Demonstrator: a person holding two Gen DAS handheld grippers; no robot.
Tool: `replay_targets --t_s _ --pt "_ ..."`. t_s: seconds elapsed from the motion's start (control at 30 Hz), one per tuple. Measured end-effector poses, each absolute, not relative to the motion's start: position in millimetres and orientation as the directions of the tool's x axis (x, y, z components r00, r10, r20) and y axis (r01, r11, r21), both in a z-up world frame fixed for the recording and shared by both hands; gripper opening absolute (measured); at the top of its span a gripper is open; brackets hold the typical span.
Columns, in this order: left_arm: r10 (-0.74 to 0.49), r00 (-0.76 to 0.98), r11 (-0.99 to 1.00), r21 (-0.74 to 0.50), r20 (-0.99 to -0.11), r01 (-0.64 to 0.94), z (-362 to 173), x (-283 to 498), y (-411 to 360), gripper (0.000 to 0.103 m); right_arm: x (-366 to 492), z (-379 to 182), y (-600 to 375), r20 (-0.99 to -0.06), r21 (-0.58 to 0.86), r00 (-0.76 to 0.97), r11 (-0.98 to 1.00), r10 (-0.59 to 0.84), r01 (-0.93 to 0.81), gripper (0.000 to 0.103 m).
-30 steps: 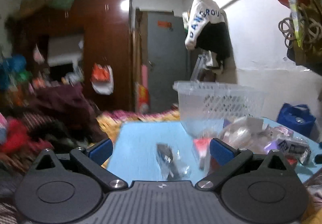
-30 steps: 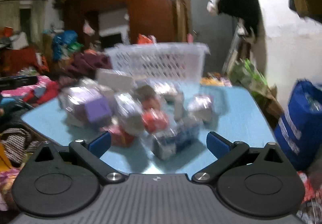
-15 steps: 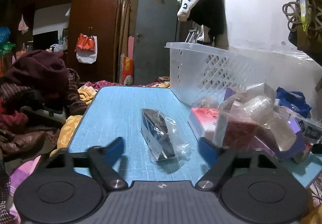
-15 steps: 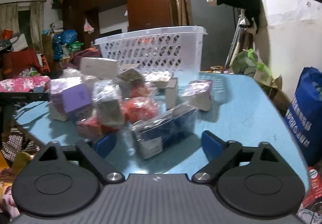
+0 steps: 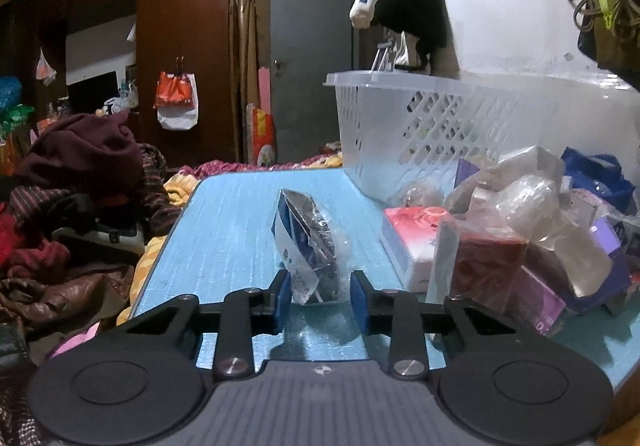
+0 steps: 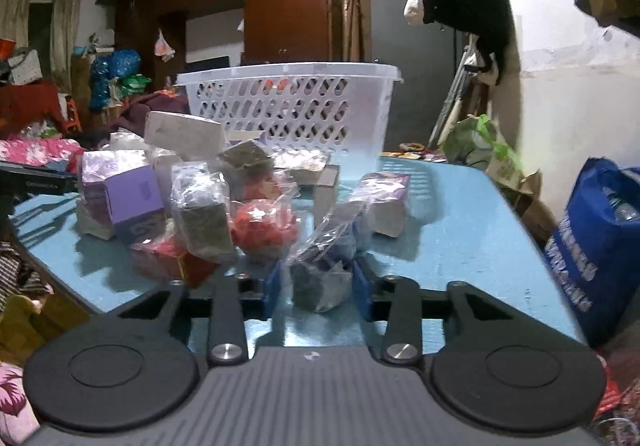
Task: Organize objects
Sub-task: 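Grasp a clear bag with dark item with left tool while right grasps another bagged item, then carry both bagged items over the white basket and open both tools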
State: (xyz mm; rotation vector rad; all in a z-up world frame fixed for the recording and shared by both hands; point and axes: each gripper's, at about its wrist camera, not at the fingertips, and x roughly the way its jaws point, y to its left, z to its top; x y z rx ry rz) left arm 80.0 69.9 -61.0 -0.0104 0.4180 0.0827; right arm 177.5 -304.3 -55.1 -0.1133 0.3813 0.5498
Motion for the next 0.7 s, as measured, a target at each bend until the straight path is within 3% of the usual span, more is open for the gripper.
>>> replay_targets --t_s 0.37,0.7 --pt "0.041 0.96 0.995 -0.072 -0.276 -0.063 -45.2 66.7 77.6 0.034 176.7 -32.6 -321.3 -0.313 0.0 0.82 0.863 0.48 -0.505 0.038" --pt "-0.124 0.983 0.985 -0.137 -0.134 0.106 46.3 127.7 65.2 0.034 240.7 61.2 -278.4 -0.167 -0.002 0.762 0.772 0.626 -0.635 0.039"
